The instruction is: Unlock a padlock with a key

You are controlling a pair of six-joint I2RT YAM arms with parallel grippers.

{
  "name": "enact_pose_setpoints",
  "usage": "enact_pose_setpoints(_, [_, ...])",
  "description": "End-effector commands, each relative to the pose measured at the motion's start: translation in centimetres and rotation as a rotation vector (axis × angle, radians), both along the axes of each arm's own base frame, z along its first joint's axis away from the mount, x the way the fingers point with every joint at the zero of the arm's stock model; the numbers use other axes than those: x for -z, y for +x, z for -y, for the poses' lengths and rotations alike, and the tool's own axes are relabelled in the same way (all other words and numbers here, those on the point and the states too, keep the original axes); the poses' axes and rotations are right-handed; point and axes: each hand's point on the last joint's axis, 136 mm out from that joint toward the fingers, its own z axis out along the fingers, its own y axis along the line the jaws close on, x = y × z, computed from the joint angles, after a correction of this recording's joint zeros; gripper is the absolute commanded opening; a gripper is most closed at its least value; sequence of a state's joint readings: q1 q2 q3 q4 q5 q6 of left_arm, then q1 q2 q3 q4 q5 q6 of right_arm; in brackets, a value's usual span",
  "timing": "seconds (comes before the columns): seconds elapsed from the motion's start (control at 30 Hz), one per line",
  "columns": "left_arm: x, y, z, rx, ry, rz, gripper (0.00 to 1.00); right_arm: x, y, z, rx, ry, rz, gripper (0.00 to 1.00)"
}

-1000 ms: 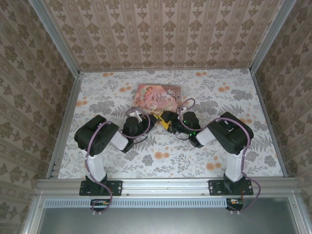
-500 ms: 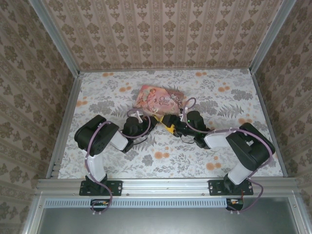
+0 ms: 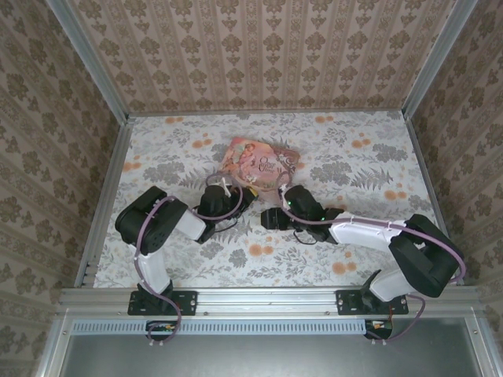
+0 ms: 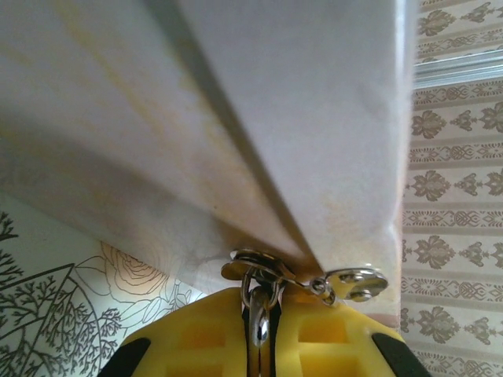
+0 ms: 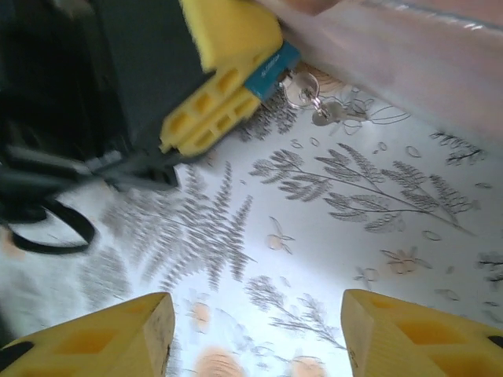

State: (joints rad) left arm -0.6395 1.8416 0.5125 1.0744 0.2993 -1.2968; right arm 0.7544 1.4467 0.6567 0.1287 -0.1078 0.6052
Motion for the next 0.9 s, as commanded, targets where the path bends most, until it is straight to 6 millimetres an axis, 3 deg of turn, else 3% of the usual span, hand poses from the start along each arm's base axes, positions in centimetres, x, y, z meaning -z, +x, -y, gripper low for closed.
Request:
enact_pose_setpoints(0.0, [-2.0, 0.2, 0.8, 0.042, -0.021, 0.037, 0.00, 0.7, 0.8, 2.0, -0.037, -0.308, 0.195, 0.57])
enact_pose_setpoints(0.33, [-1.9, -0.2, 0.8, 0.054, 0.010, -0.020, 0.00, 1.5, 2.7, 1.0, -0.065, -0.650, 0.482, 0.50])
enact_pose_setpoints(0.87, [-1.7, -0.6, 0.9, 0.061, 0.004, -0.056, 0.00, 1.2, 5.9, -2.5, -0.030, -0.703, 0.587, 0.39])
